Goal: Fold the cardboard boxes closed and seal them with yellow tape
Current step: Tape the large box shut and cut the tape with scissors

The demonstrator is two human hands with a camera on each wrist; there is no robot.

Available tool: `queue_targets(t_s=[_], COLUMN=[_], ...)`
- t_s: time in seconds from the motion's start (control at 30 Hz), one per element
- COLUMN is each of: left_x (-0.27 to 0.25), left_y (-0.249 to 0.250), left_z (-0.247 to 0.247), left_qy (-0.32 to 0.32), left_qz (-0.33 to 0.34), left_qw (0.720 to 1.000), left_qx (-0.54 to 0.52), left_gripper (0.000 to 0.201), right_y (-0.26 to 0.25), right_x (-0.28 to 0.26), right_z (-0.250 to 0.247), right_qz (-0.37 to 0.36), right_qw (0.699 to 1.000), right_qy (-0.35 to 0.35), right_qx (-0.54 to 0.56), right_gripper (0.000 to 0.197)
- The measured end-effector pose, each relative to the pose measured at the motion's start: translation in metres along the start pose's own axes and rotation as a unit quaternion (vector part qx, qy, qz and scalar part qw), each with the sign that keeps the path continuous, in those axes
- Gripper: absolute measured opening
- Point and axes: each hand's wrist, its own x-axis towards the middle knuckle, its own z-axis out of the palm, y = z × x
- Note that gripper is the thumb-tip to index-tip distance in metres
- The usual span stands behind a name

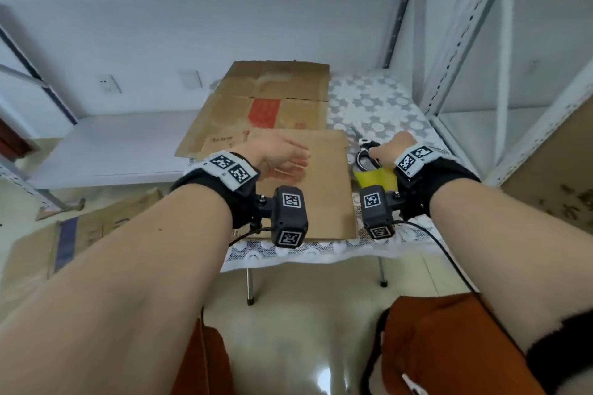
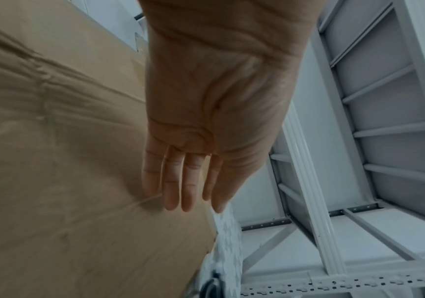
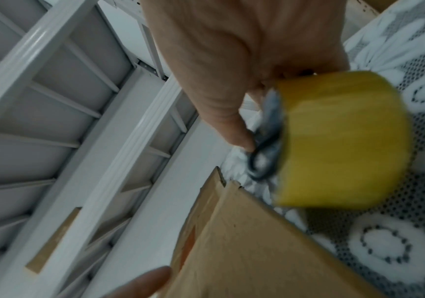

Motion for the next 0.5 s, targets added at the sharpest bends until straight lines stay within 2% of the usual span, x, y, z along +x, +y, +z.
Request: queue_targets(t_s=[0.13, 0.2, 0.23, 0.27, 0.3, 0.37, 0.5], left_x=[-0.006, -0.011, -0.016, -0.020, -0.025, -0.035, -0.054], left_y=[-0.006, -0.010, -0.013, -0.016, -0.019, -0.030, -0.066], left_z=[-0.005, -0.013, -0.019, -0.026, -0.034, -0.055, -0.112], left_qy=[0.017, 0.031, 0.040, 0.048, 0.059, 0.085, 0.159], left_qz=[-0.005, -0.001, 0.002, 0.005, 0.009, 0.017, 0.017], left_qw=[1.000, 0.999, 0.999, 0.998, 0.998, 0.995, 0.983], left_qx=[-0.004, -0.012, -0.019, -0.027, -0.036, -0.055, -0.094], left_gripper=[0.019, 0.015, 0.014, 0.014, 0.014, 0.017, 0.021], right_y=[-0.010, -0.028, -0.038, -0.049, -0.060, -0.084, -0.136], right_x=[-0.011, -0.023, -0.030, -0.038, -0.045, -0.061, -0.103], right_z=[-0.012, -0.011, -0.009, -0.005, 0.003, 0.026, 0.082], right_qz=[-0.054, -0.098, -0.131, -0.164, -0.197, -0.239, -0.233], right_qw=[0.997, 0.990, 0.983, 0.978, 0.976, 0.969, 0.940], right_qy=[0.049, 0.095, 0.118, 0.120, 0.095, 0.002, -0.177], right_qx=[-0.009, -0.038, -0.043, -0.038, -0.020, 0.058, 0.177], right_gripper=[0.036, 0.019, 0.017, 0.025, 0.029, 0.020, 0.014])
